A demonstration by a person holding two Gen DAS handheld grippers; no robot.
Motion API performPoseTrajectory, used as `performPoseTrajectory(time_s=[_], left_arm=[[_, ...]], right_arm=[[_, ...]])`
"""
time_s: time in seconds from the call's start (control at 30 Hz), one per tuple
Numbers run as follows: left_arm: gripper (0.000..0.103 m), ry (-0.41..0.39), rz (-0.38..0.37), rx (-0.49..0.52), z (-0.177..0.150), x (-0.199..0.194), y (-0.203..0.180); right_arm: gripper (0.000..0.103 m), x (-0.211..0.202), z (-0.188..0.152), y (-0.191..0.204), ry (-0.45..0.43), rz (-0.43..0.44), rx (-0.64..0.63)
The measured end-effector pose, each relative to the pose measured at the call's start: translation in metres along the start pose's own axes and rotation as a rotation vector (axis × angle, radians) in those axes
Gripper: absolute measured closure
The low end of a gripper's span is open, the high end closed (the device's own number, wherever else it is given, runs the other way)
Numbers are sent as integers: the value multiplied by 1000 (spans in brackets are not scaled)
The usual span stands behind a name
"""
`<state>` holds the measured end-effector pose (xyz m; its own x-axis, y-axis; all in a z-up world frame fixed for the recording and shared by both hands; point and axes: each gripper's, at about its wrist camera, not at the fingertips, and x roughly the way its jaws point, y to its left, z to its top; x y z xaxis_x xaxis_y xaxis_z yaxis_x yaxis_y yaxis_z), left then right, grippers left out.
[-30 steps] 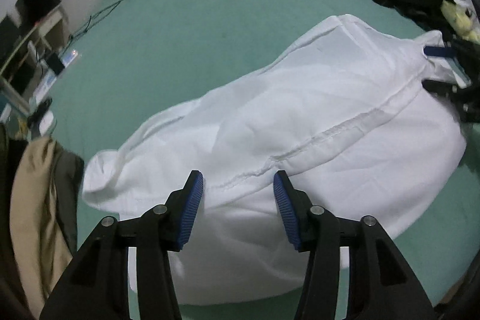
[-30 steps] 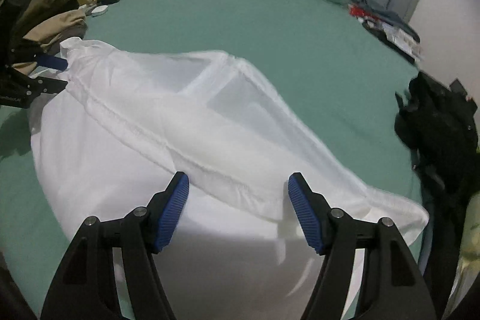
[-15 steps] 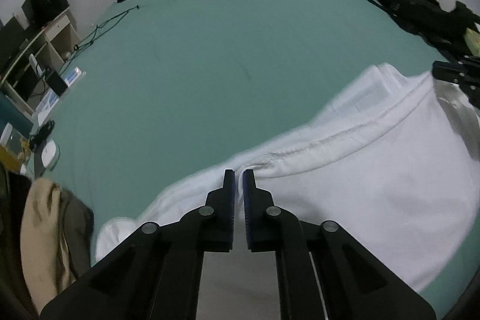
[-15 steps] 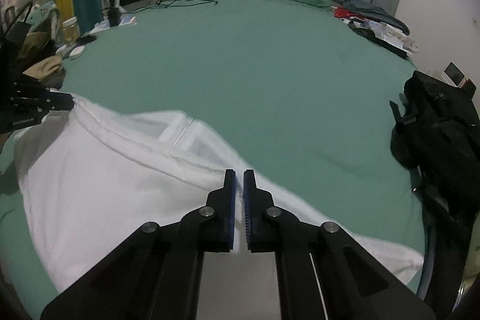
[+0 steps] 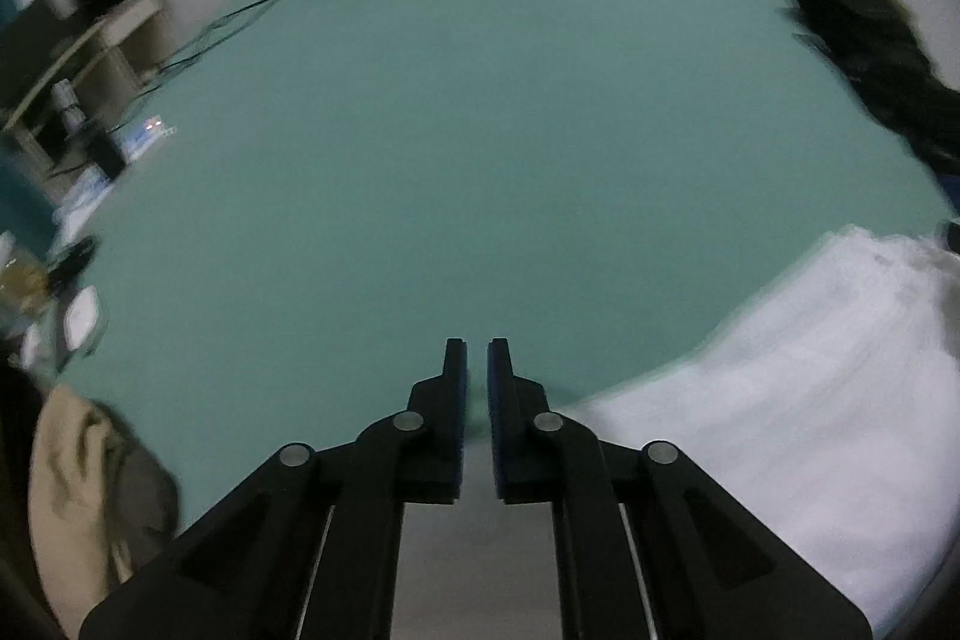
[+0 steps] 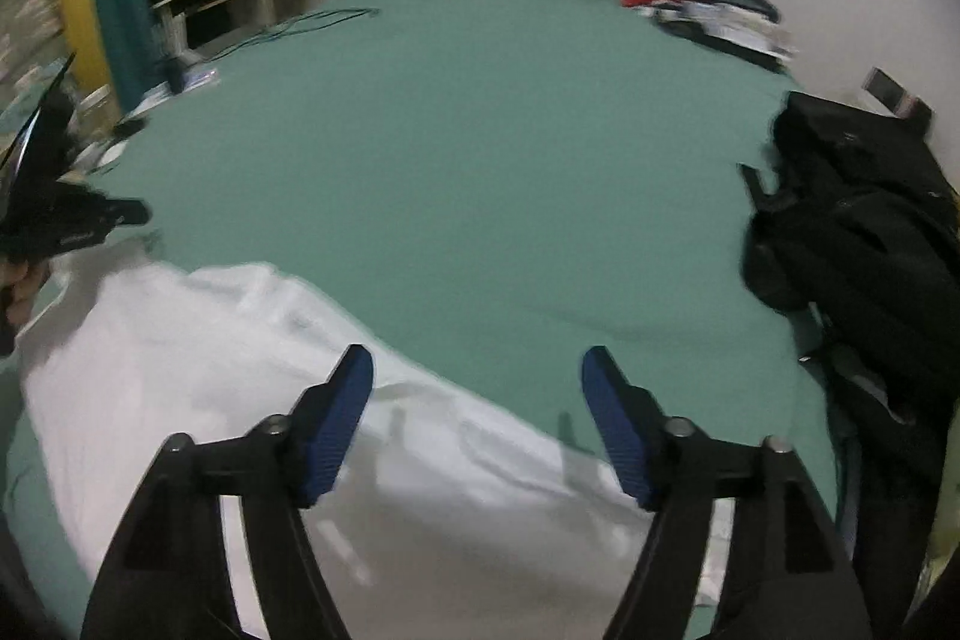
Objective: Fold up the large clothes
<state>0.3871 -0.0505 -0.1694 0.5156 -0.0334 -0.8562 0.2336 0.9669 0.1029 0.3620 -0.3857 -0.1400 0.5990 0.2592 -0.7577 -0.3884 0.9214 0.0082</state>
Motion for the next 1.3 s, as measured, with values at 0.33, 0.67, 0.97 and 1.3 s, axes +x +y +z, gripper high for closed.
performPoseTrajectory(time_s=[0.33,0.67,0.97,1.3], left_arm=[[61,93,-77,213,-9,19,-54],[98,15,-8,140,16,24,-44],[61,39,55,-48,22,28,7],[46,-93,79,-148,-31,-73,78]], right_arm=[[54,39,-15,5,137,21,-36],[101,34,-7,-10,65,-54,31],[91,39,-10,-44,104,-166,136],[45,-4,-24,-27,31,-174,117]])
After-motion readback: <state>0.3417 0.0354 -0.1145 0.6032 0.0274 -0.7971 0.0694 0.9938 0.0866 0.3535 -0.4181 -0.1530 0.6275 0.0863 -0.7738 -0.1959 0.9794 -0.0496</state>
